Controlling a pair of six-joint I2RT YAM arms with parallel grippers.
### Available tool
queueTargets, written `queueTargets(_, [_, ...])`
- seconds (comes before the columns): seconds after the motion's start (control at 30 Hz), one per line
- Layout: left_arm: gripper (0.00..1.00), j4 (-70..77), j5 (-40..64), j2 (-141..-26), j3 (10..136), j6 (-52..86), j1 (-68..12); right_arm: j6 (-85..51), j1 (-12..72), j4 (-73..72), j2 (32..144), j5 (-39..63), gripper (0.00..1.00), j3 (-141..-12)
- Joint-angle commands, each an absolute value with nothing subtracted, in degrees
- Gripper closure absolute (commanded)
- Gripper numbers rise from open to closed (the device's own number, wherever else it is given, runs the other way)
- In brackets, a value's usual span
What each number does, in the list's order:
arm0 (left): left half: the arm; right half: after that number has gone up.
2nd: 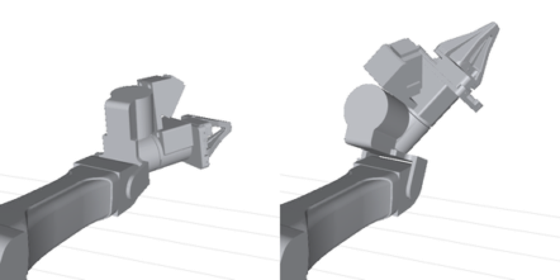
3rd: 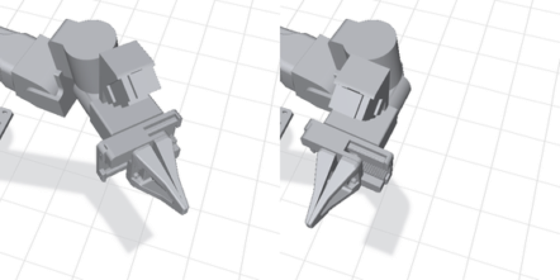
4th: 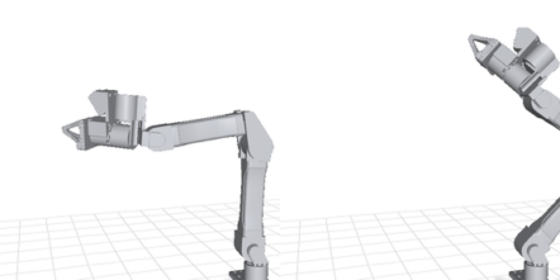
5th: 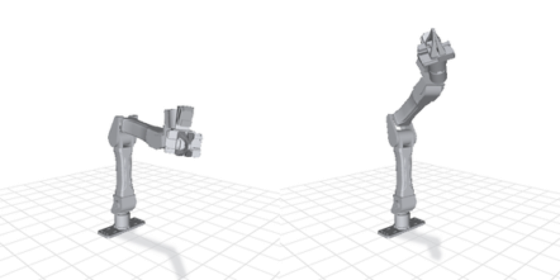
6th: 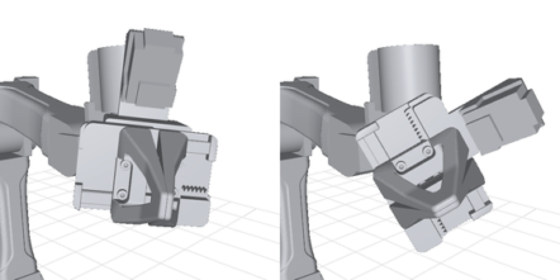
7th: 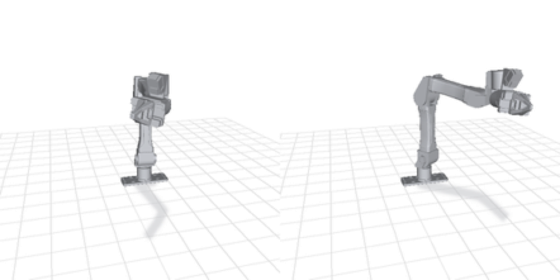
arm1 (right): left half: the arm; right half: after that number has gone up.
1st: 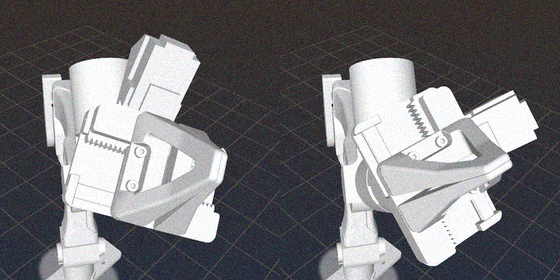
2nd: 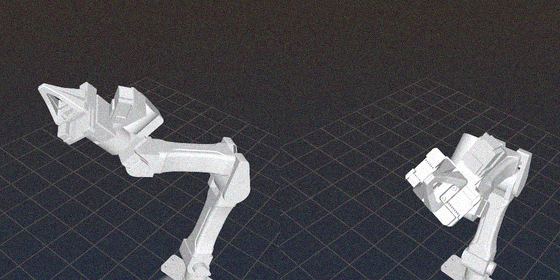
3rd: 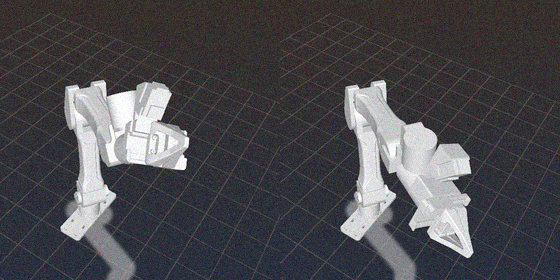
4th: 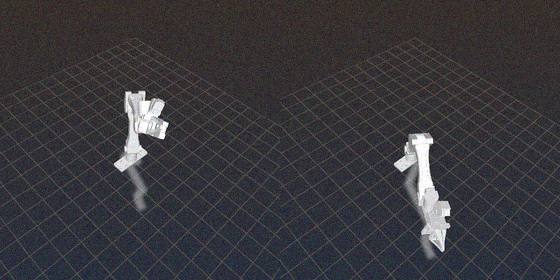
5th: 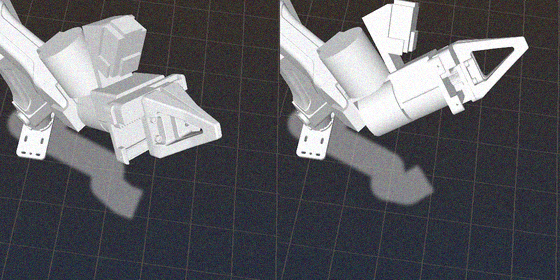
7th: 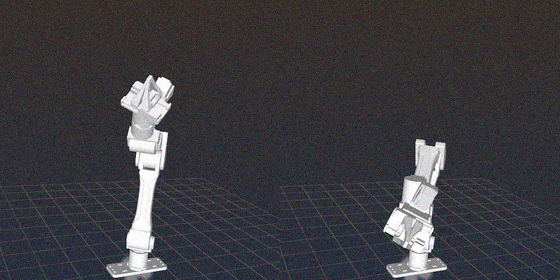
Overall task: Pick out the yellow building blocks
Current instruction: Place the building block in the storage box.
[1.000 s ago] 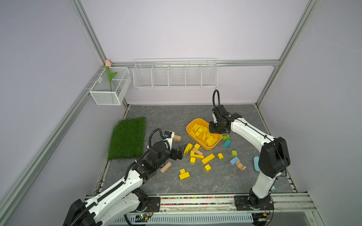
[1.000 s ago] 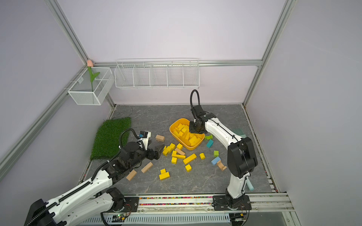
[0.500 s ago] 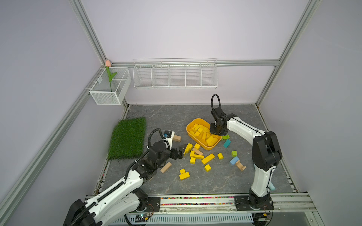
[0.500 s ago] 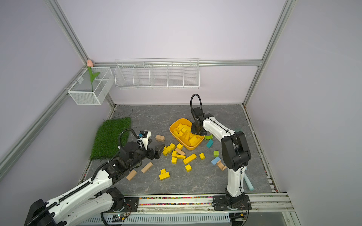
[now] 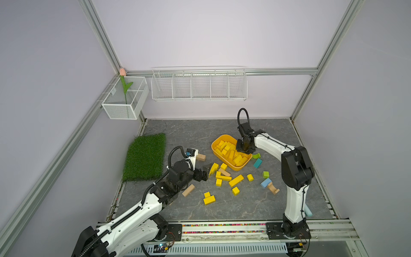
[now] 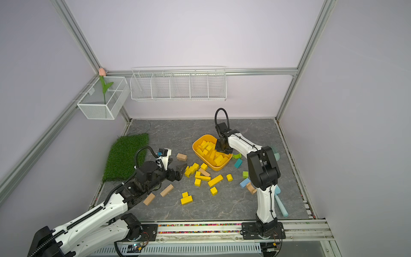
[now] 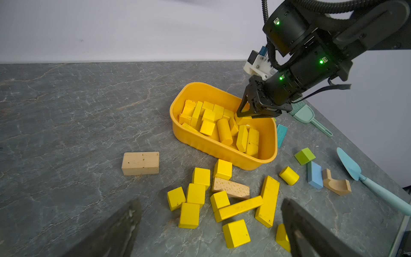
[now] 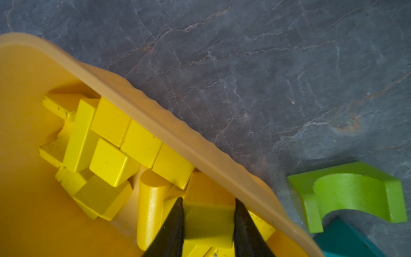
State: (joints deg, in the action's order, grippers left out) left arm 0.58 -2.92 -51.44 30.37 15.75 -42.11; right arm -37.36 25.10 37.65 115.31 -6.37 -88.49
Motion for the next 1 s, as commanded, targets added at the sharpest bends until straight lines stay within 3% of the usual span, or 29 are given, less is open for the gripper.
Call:
queueTargets(0.0, [0.00,1.6,-2.5,-51.6,30.1,15.1,-41.9,-38.3,24.9,37.0,115.2,-6.3,0.83,-87.7])
queueTargets(0.13, [0.00,1.6,-2.5,-51.7,30.2,15.1,-41.9,-38.5,25.0,37.4,114.7,-7.2,0.77,-87.7])
queueTargets(0.2, [0.00,1.6,-2.5,-51.7,30.2,15.1,-41.9,-38.5,25.0,37.5,114.4,-7.7,0.58,-87.7])
queueTargets(0.3, [0.00,1.6,-2.5,-51.5,30.1,15.1,-41.9,-38.3,25.0,37.4,113.9,-7.8,0.44,-87.6])
queueTargets(0.63, [0.01,1.6,-2.7,-51.7,30.2,15.2,-41.9,-36.7,25.6,38.2,108.4,-6.9,0.43,-86.3])
queueTargets(0.97, [0.00,0.6,-4.4,-52.6,30.9,16.0,-41.9,-34.0,27.6,38.2,91.7,-8.0,0.43,-73.8])
